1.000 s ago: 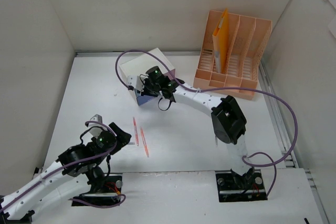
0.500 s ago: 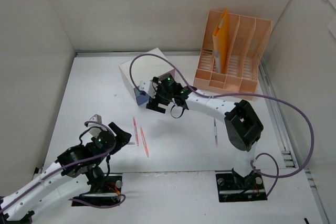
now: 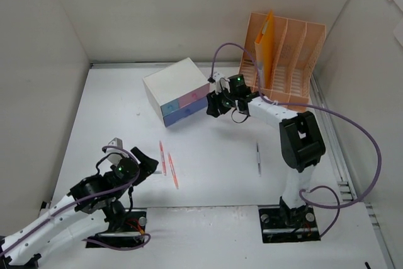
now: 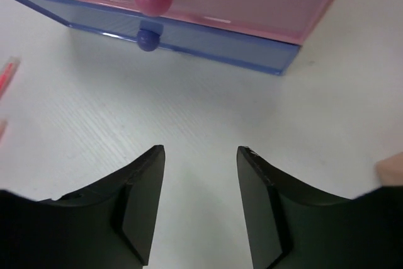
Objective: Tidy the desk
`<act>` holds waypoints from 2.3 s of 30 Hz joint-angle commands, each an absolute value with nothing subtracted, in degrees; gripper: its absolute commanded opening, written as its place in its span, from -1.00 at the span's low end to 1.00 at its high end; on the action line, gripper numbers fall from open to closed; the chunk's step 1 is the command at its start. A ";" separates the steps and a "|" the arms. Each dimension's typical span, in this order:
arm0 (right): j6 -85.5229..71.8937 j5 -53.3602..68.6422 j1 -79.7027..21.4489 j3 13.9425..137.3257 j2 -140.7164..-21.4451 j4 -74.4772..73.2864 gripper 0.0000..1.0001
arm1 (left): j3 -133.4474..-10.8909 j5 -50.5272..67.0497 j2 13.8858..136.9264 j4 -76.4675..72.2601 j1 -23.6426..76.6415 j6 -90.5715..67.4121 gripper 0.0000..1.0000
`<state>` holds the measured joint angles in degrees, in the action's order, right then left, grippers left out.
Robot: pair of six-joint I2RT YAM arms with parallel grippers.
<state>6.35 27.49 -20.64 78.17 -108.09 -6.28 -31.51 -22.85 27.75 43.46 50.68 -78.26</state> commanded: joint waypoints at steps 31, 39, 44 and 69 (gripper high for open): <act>-36.12 21.27 -28.47 75.15 -119.79 26.98 -0.04 | -32.87 -23.91 31.73 43.59 50.89 -82.62 0.26; -38.06 20.74 -29.45 76.46 -121.20 30.06 -0.04 | -32.43 -23.64 30.85 44.30 50.89 -83.32 0.27; -38.76 18.73 -29.53 75.94 -120.33 30.41 -0.09 | -32.17 -23.55 31.11 43.86 50.89 -83.32 0.26; -41.66 11.60 -30.23 78.75 -119.09 29.97 -0.48 | -32.08 -23.20 32.25 42.27 50.89 -82.79 0.27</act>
